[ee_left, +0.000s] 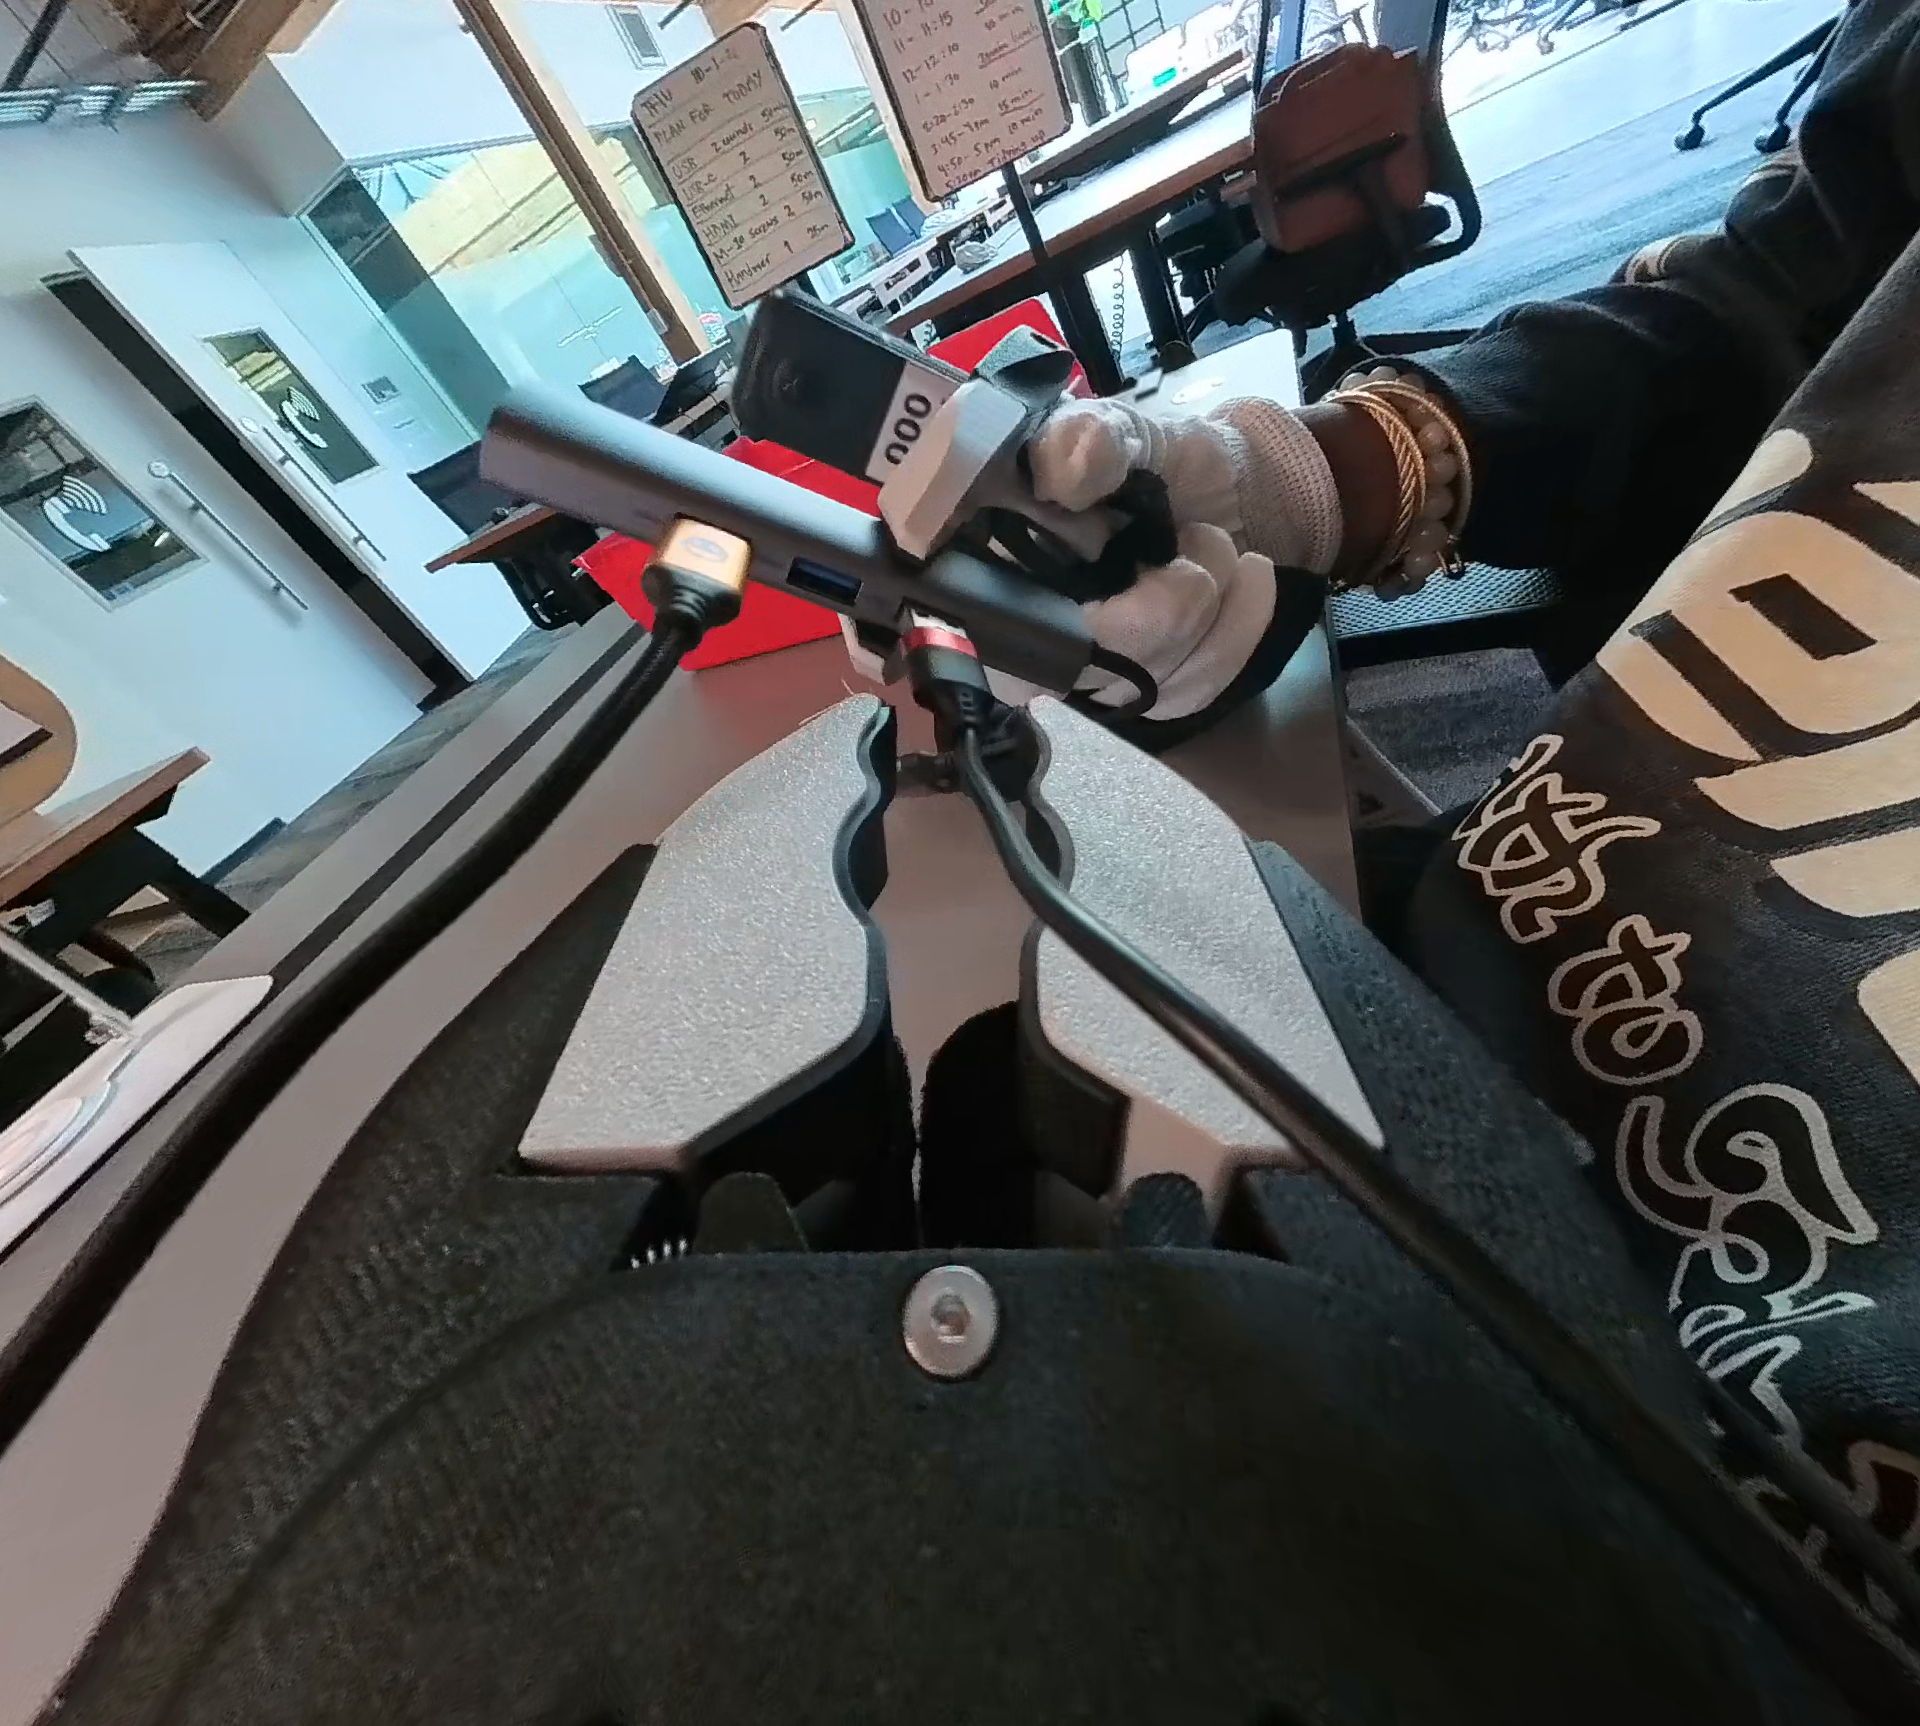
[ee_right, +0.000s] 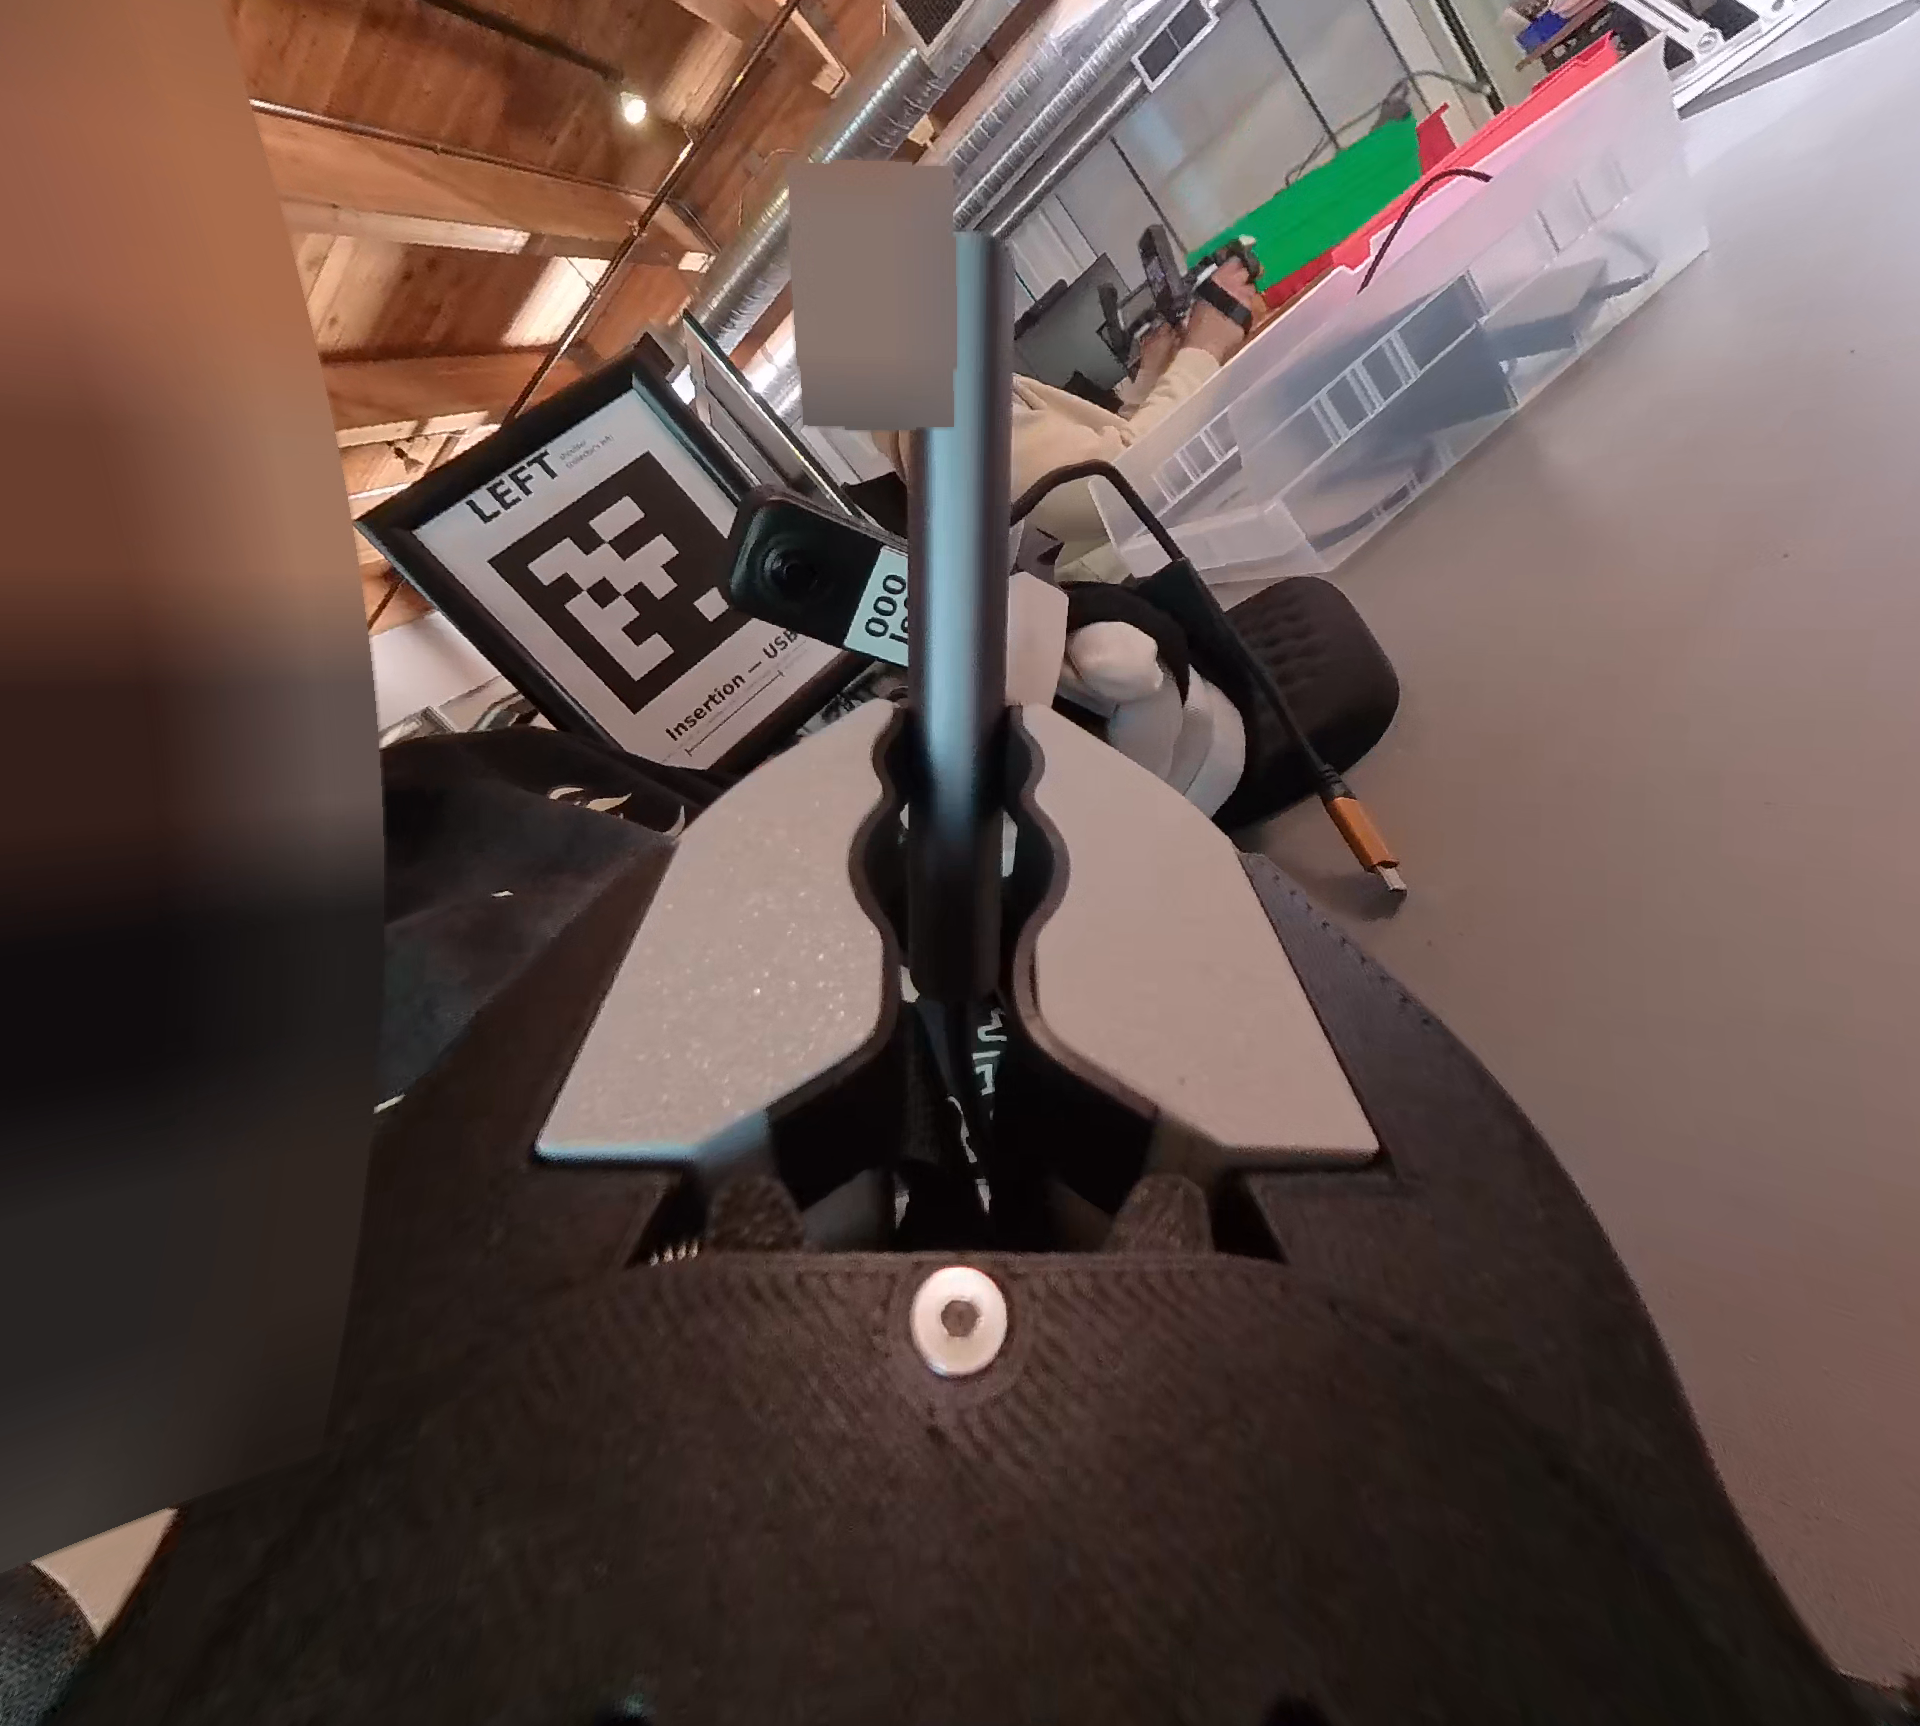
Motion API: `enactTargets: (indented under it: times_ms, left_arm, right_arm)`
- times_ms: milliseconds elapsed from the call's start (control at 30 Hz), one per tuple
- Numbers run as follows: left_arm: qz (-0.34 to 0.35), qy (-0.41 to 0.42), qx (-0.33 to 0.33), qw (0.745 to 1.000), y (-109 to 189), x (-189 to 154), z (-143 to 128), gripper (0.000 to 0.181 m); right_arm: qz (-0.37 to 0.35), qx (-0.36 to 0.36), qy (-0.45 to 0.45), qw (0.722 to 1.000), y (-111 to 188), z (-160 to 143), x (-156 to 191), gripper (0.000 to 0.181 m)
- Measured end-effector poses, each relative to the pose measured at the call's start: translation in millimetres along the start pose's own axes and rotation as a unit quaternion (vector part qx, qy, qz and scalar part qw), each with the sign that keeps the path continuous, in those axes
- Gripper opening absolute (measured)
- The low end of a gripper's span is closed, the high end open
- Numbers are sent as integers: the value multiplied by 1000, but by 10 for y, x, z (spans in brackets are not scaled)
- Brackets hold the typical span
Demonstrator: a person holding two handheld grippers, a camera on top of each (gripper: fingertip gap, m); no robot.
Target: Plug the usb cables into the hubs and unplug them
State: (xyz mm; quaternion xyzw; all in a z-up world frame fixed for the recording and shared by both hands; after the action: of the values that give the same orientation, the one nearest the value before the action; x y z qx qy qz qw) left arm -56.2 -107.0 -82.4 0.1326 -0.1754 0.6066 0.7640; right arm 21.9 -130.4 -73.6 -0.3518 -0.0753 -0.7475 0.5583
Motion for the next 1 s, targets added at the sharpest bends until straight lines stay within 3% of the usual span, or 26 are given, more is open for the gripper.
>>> enactTargets:
  times_ms: [200,433,1000]
  left_arm:
    - [-7,7,-5,1000,13,1,7,12]
    - [5,10,-13,1000,32,28,25,15]
    - [-51,28,-20,998,68,-65,49,8]
  right_arm:
    - [3,-8,-8,1000,16,17,-8,17]
    - [3,-5,-10,1000,11,11,-9,17]
    - [16,29,-18,999,-21,-59,21,17]
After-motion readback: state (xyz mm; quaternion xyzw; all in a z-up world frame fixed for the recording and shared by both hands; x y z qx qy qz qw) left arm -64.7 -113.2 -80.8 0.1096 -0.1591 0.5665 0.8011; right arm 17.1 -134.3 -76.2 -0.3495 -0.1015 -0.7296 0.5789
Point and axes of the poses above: each gripper's, where its closed fingertips meet, y back along the fingers, z out of its top, x = y × z across the jaws, the point moved 4 cm from there along y, back along the fingers, and after that the axes turned 5 degrees about z, right-handed, at the moved point
